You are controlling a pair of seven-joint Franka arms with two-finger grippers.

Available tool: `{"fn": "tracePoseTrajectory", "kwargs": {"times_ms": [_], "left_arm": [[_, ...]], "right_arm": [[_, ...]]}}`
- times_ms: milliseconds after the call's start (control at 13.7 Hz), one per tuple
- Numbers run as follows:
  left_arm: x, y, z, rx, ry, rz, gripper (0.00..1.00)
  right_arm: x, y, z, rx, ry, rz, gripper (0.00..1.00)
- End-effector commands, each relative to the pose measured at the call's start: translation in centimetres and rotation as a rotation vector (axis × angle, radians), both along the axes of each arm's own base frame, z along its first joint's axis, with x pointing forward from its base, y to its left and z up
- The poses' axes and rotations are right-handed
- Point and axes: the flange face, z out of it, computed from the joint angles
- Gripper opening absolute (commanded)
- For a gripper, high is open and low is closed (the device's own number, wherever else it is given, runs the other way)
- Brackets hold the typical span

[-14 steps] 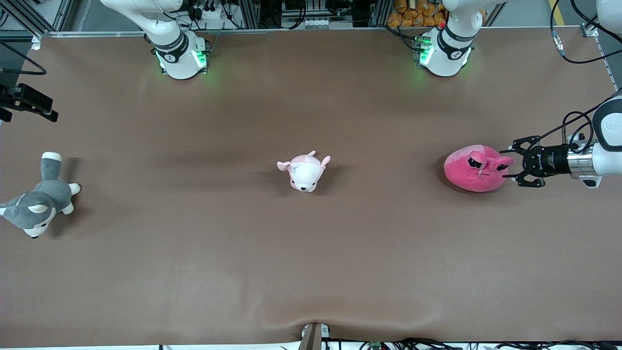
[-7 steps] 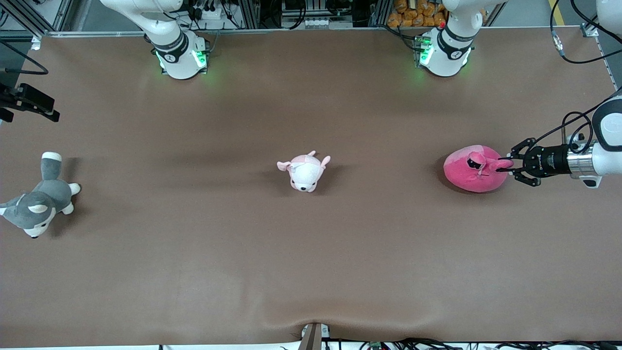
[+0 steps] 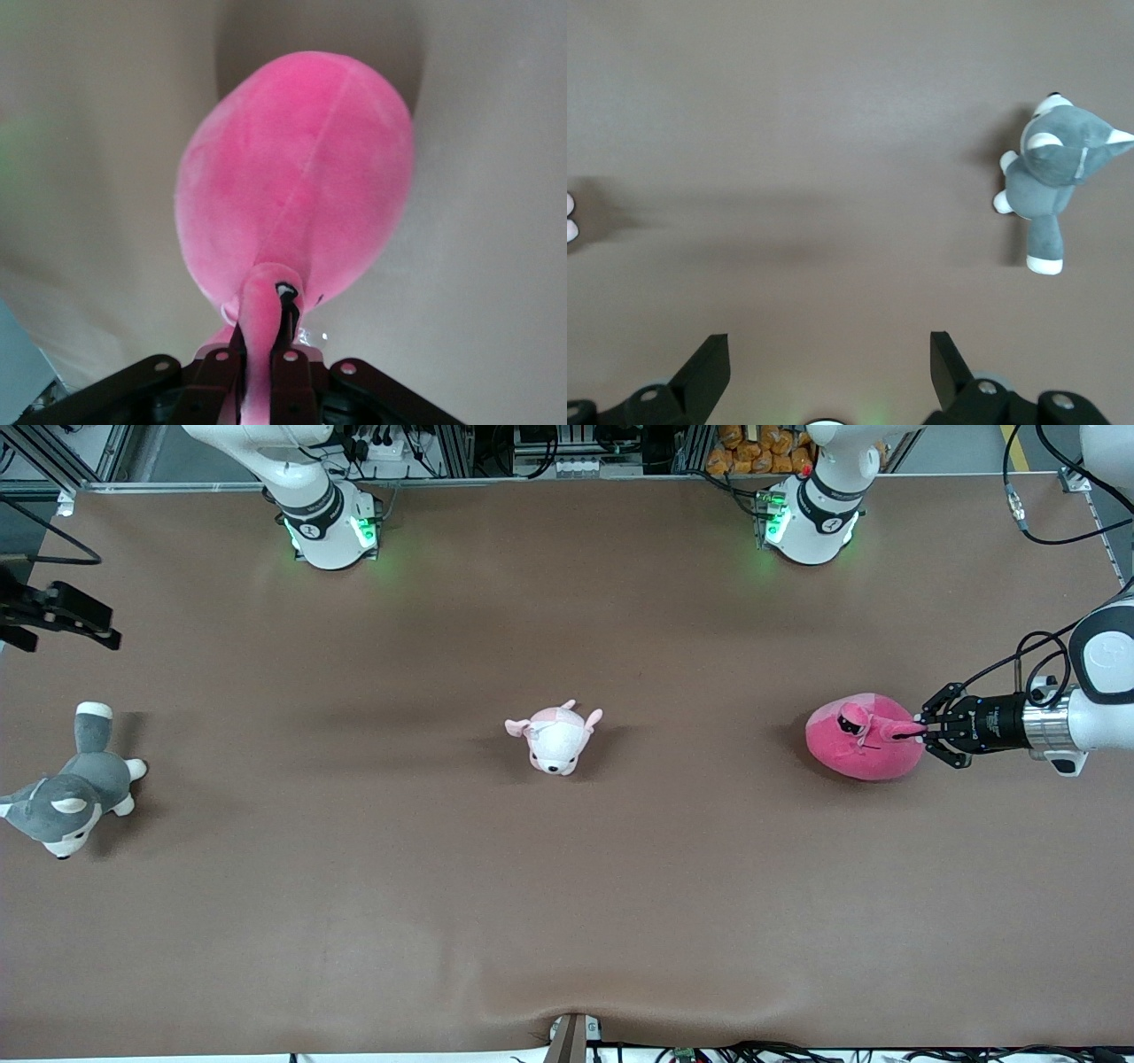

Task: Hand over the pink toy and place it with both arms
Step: 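Lift the flamingo with the left gripper while the right gripper approaches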

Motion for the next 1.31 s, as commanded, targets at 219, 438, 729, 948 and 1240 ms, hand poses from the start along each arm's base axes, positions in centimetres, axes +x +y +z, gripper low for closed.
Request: {"fn": "tracePoseTrajectory", "kwargs": {"times_ms": [219, 438, 729, 948, 1240], "left_arm": [[3.2, -4.7, 10.7, -0.012, -0.013, 0.006, 0.00], [4.5, -9.8, 15.8, 0.013, -0.031, 0.048, 0.00], [4.7, -16.0, 20.3, 0.009, -0.064, 0.052, 0.00], [3.8, -21.7, 23.2, 0.004, -0.064, 0.061, 0.00], [2.4, -27.9, 24.9, 0.009, -0.085, 0.003, 0.00]], "right_arm": [[1.8, 3.9, -2.4, -0.008, 0.040, 0.069, 1.00], [3.2, 6.2, -4.5, -0.014, 0.046, 0.112, 1.00], [3.4, 10.9, -3.8, 0.172, -0.010, 0.173, 1.00], [1.8, 17.8, -0.3, 0.315, -0.067, 0.339, 1.00], [-0.9, 29.7, 3.0, 0.360, -0.259, 0.538, 1.00]]}}
